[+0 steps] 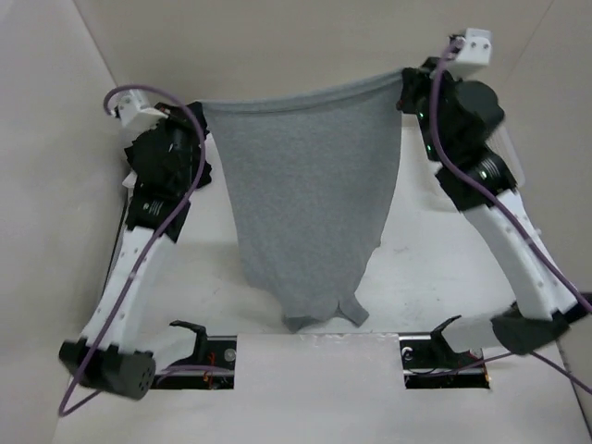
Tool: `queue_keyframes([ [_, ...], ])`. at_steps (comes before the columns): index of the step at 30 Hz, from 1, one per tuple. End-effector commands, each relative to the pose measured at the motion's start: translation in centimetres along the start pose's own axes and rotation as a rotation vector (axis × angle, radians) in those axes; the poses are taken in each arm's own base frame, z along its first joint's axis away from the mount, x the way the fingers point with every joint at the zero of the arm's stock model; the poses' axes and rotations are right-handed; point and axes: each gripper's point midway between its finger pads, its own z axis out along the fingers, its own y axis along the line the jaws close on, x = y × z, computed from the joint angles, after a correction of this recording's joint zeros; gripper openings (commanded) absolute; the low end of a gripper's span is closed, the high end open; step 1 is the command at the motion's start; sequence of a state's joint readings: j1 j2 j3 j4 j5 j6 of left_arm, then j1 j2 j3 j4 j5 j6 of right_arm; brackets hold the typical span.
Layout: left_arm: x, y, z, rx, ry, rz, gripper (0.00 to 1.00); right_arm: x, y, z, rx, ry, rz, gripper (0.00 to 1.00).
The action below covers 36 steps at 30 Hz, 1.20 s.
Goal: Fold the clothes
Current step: Flatten the tank top out
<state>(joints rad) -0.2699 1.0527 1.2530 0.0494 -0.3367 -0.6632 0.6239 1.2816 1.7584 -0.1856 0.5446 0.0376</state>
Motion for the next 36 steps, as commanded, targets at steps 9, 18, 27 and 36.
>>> queue_keyframes([
  [9, -6.5, -2.3, 10.9, 0.085, -0.086, -0.066, 0.03, -4.5, 1.2, 11.2, -0.141, -0.04, 0.137, 0.0],
  [18, -12.7, -4.0, 7.9, 0.138, -0.204, -0.023, 0.03, -8.1, 1.6, 9.0, -0.192, -0.106, 0.168, 0.0],
  [27, -4.7, 3.2, 0.9, 0.022, -0.124, -0.021, 0.04, 5.5, -0.2, 3.4, -0.154, 0.155, 0.1, 0.0],
  [36, 6.2, 13.6, -12.3, -0.162, 0.118, -0.033, 0.04, 20.6, -0.4, -12.0, -0.226, 0.411, 0.239, 0.0],
])
